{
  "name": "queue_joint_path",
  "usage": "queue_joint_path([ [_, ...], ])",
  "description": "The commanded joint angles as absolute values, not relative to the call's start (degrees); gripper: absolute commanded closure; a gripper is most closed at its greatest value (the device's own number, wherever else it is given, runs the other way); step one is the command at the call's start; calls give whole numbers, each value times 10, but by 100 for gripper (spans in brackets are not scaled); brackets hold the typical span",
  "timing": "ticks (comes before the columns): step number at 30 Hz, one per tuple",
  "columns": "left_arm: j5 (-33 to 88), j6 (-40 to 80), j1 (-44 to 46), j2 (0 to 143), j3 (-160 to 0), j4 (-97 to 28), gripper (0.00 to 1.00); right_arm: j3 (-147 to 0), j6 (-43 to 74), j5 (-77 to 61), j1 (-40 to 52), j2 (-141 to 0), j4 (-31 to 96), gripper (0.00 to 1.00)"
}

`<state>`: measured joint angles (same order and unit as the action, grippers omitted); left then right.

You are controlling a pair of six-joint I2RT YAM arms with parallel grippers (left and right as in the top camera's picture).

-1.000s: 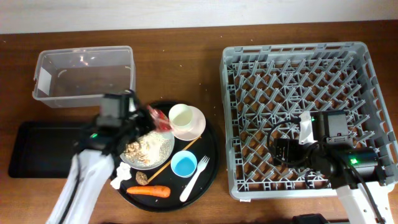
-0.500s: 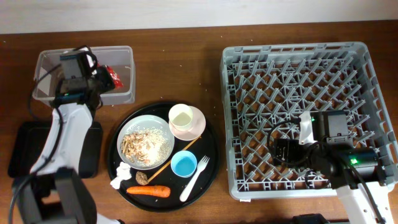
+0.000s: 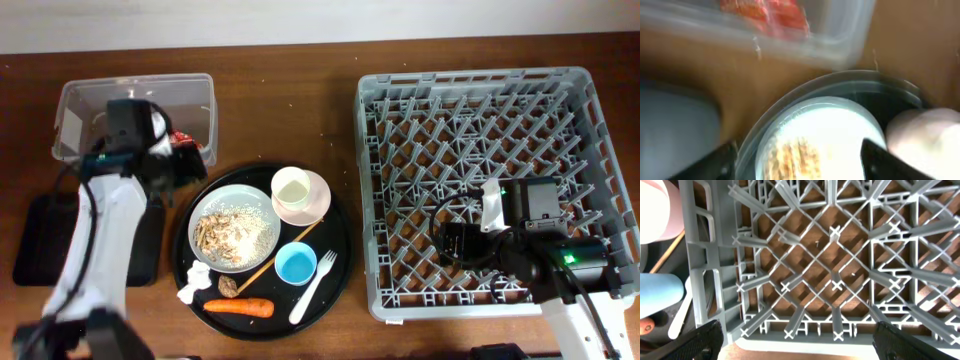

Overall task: Sort waste into correct bins and load items into the dishwasher rack
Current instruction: 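Lift the red wrapper with the left gripper and drop it in the clear bin, then grasp the white tissue with the left gripper and drop it in the bin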

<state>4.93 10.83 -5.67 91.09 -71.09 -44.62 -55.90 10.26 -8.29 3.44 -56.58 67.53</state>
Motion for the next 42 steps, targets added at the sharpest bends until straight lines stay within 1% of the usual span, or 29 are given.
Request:
queue_joint_path([
  [1, 82, 112, -14, 845, -714, -585, 1, -567, 99, -84, 37, -564, 676, 1],
  [3, 76, 141, 1, 846, -708, -662, 1, -567, 99, -84, 37, -564, 683, 2],
  [6, 54, 183, 6, 846, -682, -739, 1, -567, 99, -84, 37, -564, 695, 2],
  [8, 20, 208, 6, 846, -651, -754, 1, -567, 99, -84, 37, -564, 701, 2],
  [10, 21, 218, 6, 846, -605, -740, 3, -567, 99, -84, 37, -564, 703, 2],
  [11, 21, 226, 6, 846, -583, -726, 6, -567, 99, -84, 37, -564, 703, 2],
  [12, 21, 232, 6, 846, -563, -708, 11, -567, 99, -84, 37, -564, 703, 2],
  [13, 22, 236, 6, 846, -544, -693, 20, -567, 99, -84, 37, -564, 703, 2],
  [15, 21, 236, 6, 846, -531, -679, 27, -567, 99, -84, 37, -564, 703, 2],
  [16, 21, 236, 6, 846, -529, -672, 41, -567, 99, -84, 37, -564, 703, 2],
  [17, 21, 236, 6, 846, -528, -670, 51, -567, 99, -84, 37, -564, 703, 2],
  [20, 21, 236, 6, 846, -512, -669, 54, -567, 99, -84, 37, -564, 706, 2],
  [22, 21, 236, 6, 846, -493, -655, 58, -567, 99, -84, 37, -564, 705, 2],
  [24, 20, 236, 6, 846, -486, -649, 59, -567, 99, -84, 37, -564, 706, 2],
  [27, 21, 236, 6, 846, -486, -633, 75, -567, 99, -84, 37, -564, 706, 2],
  [28, 21, 236, 6, 846, -486, -632, 75, -567, 99, -84, 37, -564, 706, 2],
  [29, 21, 236, 6, 846, -486, -631, 80, -567, 99, -84, 37, -564, 706, 1],
  [31, 21, 236, 6, 846, -486, -627, 85, -567, 99, -84, 37, -564, 705, 2],
  [36, 21, 236, 6, 846, -486, -627, 88, -567, 99, -84, 37, -564, 705, 2],
  [39, 21, 236, 6, 846, -486, -626, 99, -567, 99, -84, 37, -564, 705, 2],
  [42, 21, 236, 6, 846, -492, -637, 99, -567, 99, -84, 37, -564, 705, 2],
])
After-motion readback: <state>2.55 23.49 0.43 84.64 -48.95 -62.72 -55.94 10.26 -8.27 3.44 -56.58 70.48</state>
